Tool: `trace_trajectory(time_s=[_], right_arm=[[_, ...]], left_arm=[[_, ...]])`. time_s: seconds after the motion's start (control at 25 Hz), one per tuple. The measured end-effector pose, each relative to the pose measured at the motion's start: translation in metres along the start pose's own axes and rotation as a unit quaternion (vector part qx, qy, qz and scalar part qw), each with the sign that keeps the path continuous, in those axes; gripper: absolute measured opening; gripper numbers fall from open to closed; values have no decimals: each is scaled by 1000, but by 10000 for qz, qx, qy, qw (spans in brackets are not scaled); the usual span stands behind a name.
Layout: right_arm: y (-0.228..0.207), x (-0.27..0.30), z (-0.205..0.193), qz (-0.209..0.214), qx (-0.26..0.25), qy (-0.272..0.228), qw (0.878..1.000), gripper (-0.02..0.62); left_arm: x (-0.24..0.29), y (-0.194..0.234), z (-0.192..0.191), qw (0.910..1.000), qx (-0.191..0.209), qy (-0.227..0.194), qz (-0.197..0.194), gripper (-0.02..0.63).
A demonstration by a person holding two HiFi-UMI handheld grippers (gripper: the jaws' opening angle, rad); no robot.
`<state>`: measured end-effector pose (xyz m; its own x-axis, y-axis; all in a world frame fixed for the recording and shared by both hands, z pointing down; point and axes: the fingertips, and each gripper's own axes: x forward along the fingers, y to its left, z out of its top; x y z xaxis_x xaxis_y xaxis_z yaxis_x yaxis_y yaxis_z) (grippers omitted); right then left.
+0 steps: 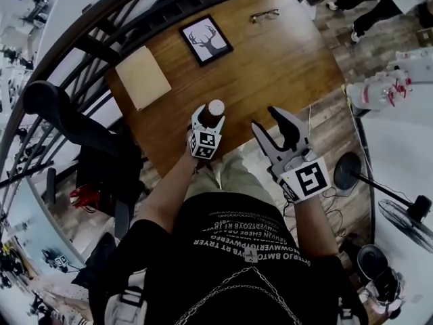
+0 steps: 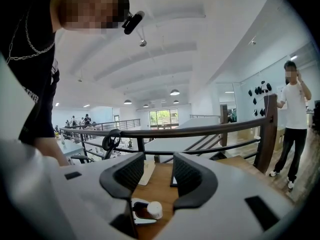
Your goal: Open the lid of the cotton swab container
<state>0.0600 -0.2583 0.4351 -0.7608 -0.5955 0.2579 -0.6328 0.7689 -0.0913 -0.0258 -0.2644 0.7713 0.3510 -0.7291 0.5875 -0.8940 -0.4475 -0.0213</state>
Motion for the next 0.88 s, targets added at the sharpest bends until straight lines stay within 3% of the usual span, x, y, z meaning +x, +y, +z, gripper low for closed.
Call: trace_trajectory(time_s=[0.88], right_arm=[[-4, 1, -18, 84, 176, 156, 9997, 192]], left_arm=[[18, -1, -4, 9988, 203, 430, 108, 308]])
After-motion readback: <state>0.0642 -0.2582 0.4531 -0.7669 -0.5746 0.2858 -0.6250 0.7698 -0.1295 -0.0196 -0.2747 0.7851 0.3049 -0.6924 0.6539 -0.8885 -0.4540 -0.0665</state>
